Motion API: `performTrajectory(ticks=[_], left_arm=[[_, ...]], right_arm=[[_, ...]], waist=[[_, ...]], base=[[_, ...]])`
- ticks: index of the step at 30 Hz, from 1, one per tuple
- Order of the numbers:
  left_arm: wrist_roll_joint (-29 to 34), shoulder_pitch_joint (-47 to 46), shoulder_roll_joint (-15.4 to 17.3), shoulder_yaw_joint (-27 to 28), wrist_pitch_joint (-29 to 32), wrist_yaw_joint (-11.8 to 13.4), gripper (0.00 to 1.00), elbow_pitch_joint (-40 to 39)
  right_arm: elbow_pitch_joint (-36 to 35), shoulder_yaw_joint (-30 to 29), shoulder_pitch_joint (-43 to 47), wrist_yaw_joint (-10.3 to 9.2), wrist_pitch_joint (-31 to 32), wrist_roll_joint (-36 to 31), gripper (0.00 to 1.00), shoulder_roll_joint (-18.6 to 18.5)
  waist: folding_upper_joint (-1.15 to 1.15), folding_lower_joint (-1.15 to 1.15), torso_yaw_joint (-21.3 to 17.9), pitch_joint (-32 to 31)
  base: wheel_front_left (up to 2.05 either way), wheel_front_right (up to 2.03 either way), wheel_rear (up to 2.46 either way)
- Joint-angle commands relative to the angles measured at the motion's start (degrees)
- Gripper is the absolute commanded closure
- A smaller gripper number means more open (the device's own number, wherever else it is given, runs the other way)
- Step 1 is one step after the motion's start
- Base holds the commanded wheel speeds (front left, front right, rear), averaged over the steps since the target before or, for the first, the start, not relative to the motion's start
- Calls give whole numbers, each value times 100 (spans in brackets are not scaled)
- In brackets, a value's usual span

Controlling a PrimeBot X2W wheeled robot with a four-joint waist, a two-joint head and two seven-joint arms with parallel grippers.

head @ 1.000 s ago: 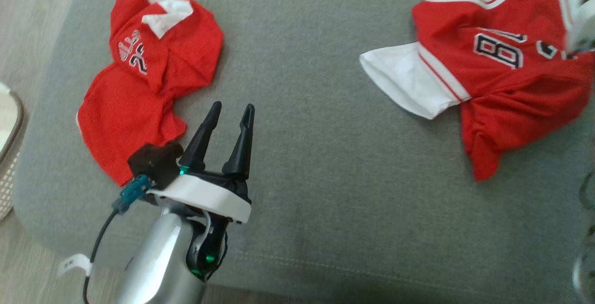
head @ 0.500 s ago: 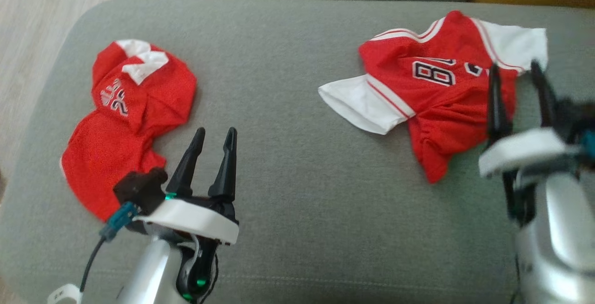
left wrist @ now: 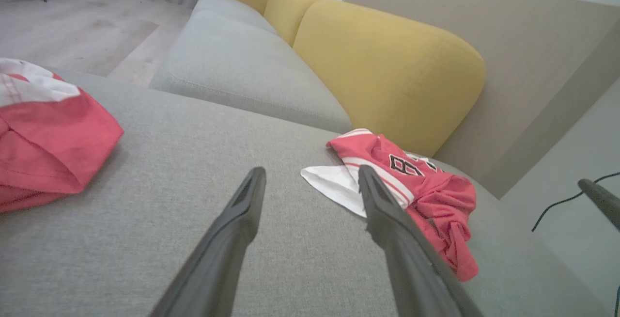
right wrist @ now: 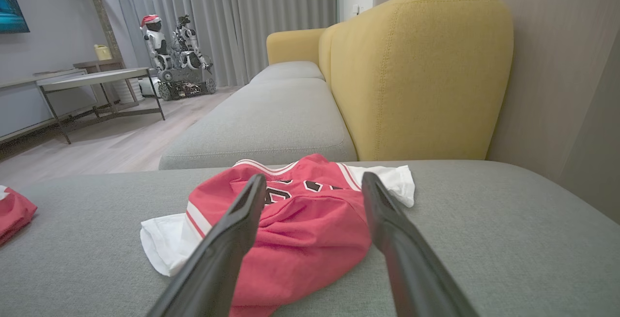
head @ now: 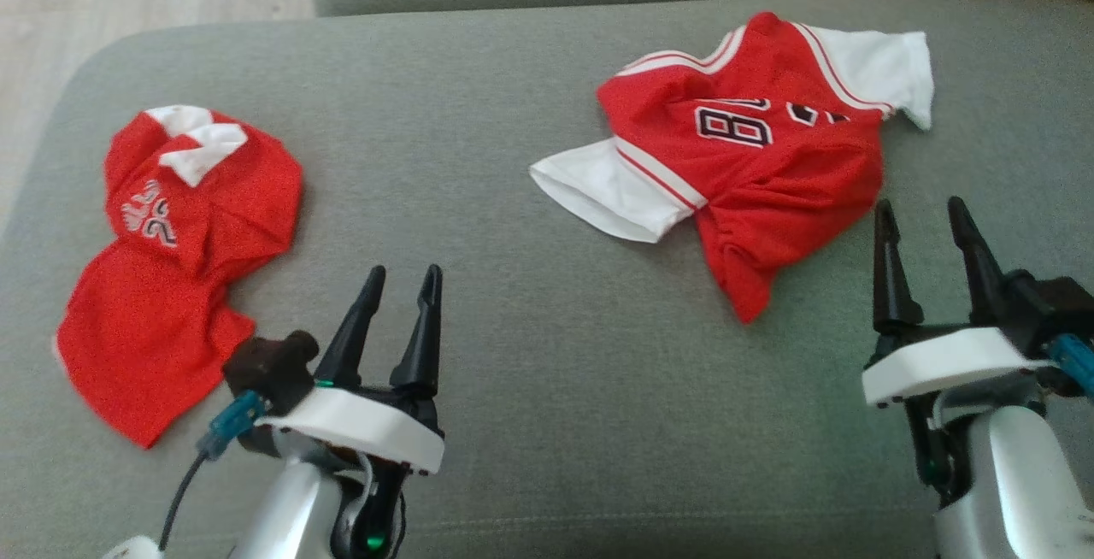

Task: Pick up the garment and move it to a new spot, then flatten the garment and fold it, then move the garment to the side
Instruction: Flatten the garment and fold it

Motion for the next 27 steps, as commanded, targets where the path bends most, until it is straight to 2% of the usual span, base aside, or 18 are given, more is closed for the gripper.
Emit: performTrajectory(ticks=[1,7,14,21,27], left_arm=[[-30,-308,38,134,-30,-26,0,-143],[141,-1128,38,-45,-22,79,0,883],[460,-2563,203,-170,402,154,0,2235],[905,-3574,488,-409,656,285,0,3420],[1063,-4005,586,-551,560,278,0,4149]], right_arm=[[-229,169,-247,43,7,38,0,2],[-537,603,-333,43,34,149,0,3],[-880,912,-551,43,47,200,0,3],[-925,1067,-627,43,-59,315,0,3],[-828,1107,-643,43,-193,393,0,4]], waist=[[0,0,-114,81],[0,0,-678,449],[0,0,-1275,969],[0,0,-1616,1233],[0,0,-1807,1338]], base=[[0,0,0],[0,0,0],[0,0,0],[0,0,0],[0,0,0]])
